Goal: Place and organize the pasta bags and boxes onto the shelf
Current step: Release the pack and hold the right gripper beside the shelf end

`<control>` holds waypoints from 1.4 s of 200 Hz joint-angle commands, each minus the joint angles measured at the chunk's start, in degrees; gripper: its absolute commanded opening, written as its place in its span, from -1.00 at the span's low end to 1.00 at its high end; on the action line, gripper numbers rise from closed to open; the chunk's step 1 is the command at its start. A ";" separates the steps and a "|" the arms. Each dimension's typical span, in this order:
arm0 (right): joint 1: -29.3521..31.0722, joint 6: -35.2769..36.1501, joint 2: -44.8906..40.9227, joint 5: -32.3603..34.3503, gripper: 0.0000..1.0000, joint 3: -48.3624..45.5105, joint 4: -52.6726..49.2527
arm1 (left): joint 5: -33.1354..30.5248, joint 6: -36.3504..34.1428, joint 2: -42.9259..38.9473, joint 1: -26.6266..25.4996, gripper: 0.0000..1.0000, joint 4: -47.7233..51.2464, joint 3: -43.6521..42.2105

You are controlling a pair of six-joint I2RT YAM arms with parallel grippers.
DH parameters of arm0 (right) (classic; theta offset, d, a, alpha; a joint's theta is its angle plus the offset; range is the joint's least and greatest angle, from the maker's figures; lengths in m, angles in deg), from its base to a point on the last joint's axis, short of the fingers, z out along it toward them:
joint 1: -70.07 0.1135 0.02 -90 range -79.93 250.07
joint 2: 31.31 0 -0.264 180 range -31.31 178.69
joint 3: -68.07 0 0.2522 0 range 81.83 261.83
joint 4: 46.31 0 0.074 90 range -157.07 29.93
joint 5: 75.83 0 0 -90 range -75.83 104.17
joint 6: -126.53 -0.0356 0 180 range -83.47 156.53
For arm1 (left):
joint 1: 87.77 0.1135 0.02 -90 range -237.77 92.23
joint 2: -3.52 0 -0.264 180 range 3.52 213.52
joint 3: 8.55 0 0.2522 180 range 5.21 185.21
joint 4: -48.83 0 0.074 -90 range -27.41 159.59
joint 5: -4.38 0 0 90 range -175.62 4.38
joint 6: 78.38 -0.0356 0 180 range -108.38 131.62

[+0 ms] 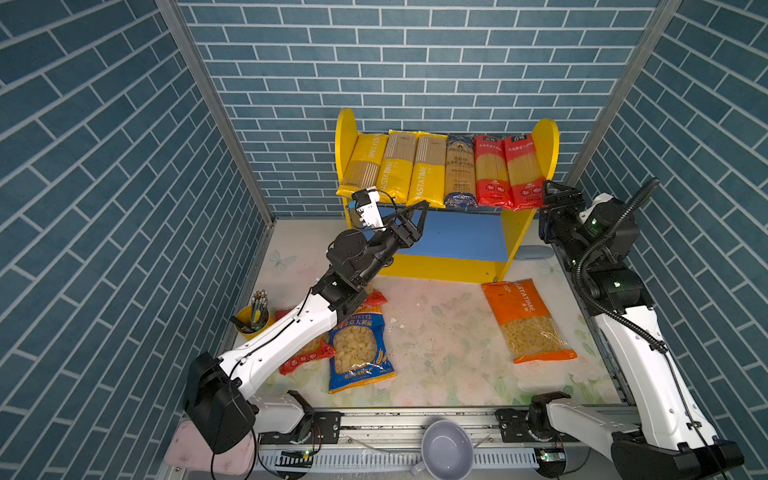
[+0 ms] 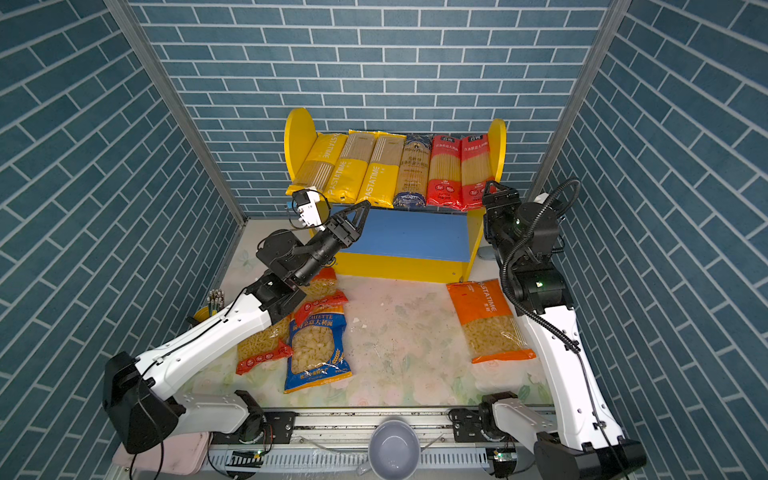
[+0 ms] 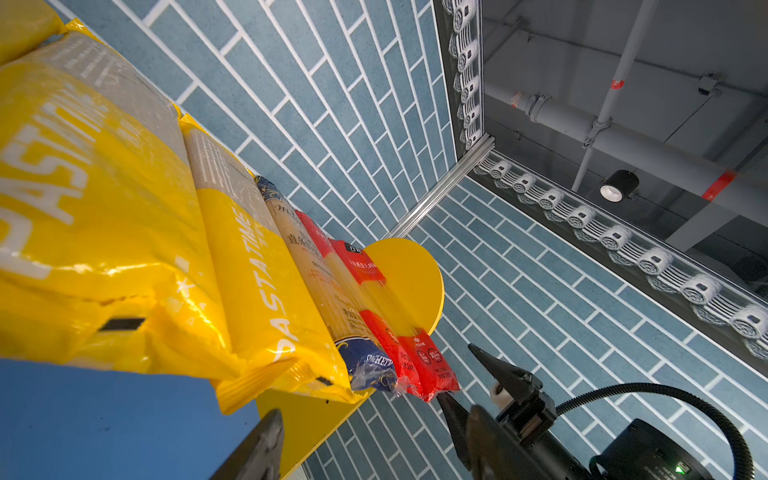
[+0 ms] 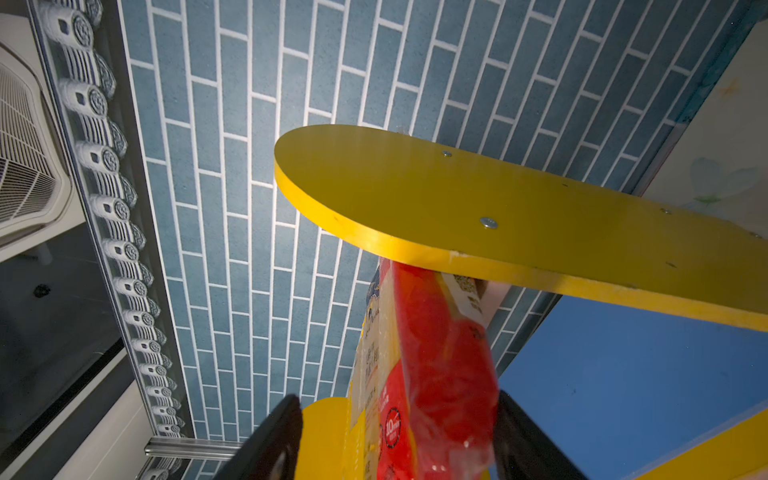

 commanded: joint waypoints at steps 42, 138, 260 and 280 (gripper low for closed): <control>-1.86 -1.39 3.66 -3.36 0.27 0.17 3.20 | 1.31 0.66 0.16 0.14 0.40 -1.82 -1.19; -1.02 -16.82 8.26 -1.39 -0.55 -2.53 15.93 | 1.70 0.82 0.54 0.15 0.40 -2.49 -1.55; -0.10 -6.29 3.57 -2.43 0.47 -3.75 9.45 | 2.76 -5.01 -1.40 0.06 0.40 0.55 -3.14; -0.10 -2.20 1.38 -5.85 0.54 -6.94 7.23 | 0.24 -12.38 -3.94 -1.34 0.40 5.73 -4.45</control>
